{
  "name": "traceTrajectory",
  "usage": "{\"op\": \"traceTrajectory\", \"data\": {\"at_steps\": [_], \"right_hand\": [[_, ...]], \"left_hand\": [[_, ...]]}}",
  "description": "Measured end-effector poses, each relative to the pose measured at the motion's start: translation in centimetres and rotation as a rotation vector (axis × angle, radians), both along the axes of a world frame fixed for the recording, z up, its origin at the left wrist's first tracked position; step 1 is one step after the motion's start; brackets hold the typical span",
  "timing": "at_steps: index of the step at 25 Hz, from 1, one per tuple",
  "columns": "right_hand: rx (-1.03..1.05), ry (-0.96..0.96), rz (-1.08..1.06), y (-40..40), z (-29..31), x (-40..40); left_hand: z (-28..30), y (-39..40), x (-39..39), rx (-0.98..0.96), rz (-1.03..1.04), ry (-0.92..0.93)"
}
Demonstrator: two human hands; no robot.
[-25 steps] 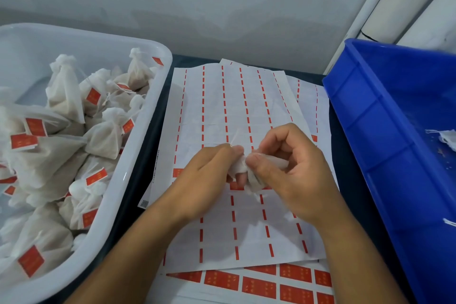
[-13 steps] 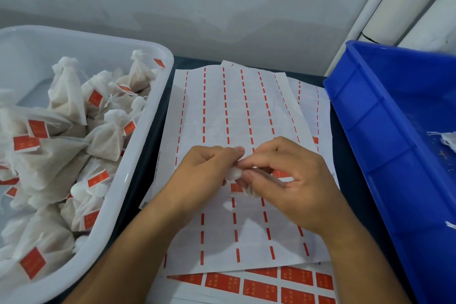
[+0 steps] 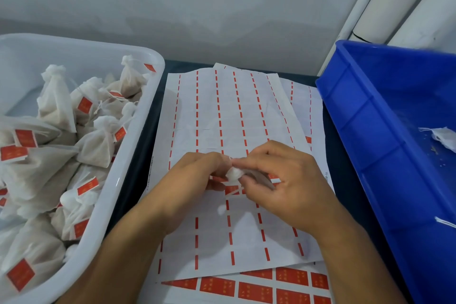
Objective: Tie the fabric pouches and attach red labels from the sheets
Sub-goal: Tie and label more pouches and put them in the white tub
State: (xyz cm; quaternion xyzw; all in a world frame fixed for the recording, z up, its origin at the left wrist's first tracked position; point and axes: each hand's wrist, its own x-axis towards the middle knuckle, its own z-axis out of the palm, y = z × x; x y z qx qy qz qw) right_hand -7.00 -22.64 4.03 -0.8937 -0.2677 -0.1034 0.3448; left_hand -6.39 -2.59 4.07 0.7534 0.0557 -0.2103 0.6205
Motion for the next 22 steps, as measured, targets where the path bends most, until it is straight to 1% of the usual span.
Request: {"op": "traceTrajectory", "data": {"at_steps": [3, 6, 8, 10, 12, 14, 16, 22], "right_hand": [[0.014, -0.009, -0.009, 0.0, -0.1, 0.1], [0.094, -0.009, -0.027, 0.0, 0.0, 0.1], [0.166, -0.022, -0.05, 0.1, 0.2, 0.1], [0.213, -0.031, -0.084, 0.5, 0.4, 0.0], [0.255, -0.038, -0.118, 1.0, 0.5, -0.2], [0.323, -0.031, -0.133, 1.3, 0.7, -0.3], [0.384, -0.023, -0.125, 1.5, 0.9, -0.3], [0.495, 0.039, -0.089, 1.9, 0.6, -0.4]], "left_hand": [[0.4, 0.9, -0.4, -0.089, -0.122, -0.037], [0.6, 1.1, -0.5, -0.199, -0.163, -0.027], [0.7, 0.8, -0.5, -0.235, -0.162, -0.06], [0.7, 0.4, -0.5, -0.246, -0.123, -0.152], [0.6, 0.2, -0.5, -0.297, -0.102, -0.233], [0.8, 0.3, -0.6, -0.339, -0.1, -0.275], [0.9, 0.1, -0.7, -0.335, -0.081, -0.305], [1.2, -1.0, -1.4, -0.331, 0.096, -0.415]]}}
